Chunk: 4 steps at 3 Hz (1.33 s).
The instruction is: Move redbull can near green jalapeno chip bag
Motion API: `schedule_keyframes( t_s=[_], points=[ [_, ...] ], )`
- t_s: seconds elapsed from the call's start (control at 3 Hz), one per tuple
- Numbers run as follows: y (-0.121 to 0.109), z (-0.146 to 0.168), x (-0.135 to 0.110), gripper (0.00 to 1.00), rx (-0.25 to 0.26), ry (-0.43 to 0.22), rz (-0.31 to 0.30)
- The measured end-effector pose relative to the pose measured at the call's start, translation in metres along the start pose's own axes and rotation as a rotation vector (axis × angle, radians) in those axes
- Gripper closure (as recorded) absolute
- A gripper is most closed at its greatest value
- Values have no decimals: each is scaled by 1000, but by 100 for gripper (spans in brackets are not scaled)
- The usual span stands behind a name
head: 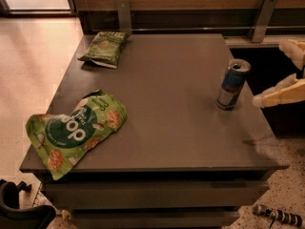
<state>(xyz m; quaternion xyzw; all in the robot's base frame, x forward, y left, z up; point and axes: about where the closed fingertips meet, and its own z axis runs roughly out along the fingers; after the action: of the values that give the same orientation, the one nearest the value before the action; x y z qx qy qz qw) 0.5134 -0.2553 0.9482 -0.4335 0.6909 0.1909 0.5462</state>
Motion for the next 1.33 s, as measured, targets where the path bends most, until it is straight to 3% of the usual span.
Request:
schedule_keyframes(
  t_s=[0.67,1.33],
  points=[
    [-5,36,20,0,-61,-105,41],
    [1,68,41,0,-111,-207,123]
  ],
)
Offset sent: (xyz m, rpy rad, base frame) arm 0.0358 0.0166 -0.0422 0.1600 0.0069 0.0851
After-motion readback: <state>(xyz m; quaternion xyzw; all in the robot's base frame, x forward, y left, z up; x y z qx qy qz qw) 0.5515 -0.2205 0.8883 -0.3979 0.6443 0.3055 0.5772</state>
